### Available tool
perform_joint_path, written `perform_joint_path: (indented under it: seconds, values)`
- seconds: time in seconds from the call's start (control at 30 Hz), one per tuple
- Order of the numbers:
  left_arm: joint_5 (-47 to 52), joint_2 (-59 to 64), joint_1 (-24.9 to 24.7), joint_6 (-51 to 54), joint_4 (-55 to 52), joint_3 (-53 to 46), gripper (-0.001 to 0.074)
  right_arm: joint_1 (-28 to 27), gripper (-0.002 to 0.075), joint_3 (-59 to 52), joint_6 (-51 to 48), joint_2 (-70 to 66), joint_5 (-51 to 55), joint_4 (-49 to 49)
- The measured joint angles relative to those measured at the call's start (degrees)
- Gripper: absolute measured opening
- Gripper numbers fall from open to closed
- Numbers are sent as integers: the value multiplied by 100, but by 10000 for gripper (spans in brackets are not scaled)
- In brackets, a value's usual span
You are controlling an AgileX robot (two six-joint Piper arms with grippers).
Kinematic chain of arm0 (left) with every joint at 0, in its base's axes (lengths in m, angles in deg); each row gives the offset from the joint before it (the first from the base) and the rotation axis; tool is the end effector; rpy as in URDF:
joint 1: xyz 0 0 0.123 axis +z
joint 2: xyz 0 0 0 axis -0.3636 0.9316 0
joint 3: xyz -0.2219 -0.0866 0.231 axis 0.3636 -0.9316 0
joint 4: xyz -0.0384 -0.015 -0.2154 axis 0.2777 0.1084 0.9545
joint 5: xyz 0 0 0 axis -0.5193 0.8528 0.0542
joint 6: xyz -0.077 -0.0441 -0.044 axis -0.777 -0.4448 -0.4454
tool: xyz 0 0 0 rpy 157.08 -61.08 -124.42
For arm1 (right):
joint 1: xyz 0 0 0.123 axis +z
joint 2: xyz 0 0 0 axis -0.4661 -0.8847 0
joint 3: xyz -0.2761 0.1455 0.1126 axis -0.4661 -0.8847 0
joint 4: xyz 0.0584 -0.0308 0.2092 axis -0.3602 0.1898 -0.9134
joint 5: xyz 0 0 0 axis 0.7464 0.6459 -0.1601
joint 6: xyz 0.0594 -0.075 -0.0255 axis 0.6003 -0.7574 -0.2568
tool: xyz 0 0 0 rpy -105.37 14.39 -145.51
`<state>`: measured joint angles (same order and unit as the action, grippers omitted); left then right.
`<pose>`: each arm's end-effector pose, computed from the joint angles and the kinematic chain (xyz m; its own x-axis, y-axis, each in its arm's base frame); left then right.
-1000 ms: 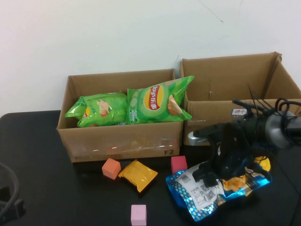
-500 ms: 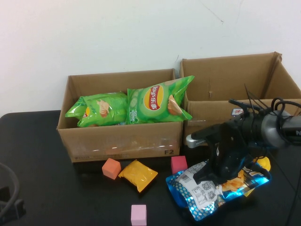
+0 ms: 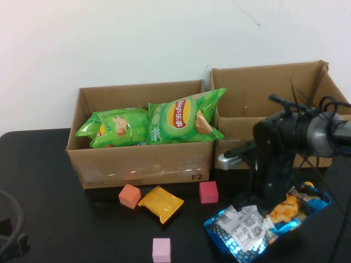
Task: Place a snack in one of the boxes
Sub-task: Pick up the potato chip
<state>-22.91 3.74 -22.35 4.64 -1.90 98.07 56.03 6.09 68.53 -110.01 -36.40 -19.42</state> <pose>0.0748 -0.0073 0.2856 -0.5929 -0.1954 -0.7812 -0.0576 0.9779 -0.2009 0.3630 0.1897 0.1649 -0.8797 -0.4650 -0.1000 -0.4627 0.8853 -0.0465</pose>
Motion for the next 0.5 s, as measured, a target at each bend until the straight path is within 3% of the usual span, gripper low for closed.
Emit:
perform_joint_path:
  seconds: [0.5]
  values:
    - [79, 0, 0, 0, 0, 0, -2, 0, 24, 23, -762, 161, -52, -123]
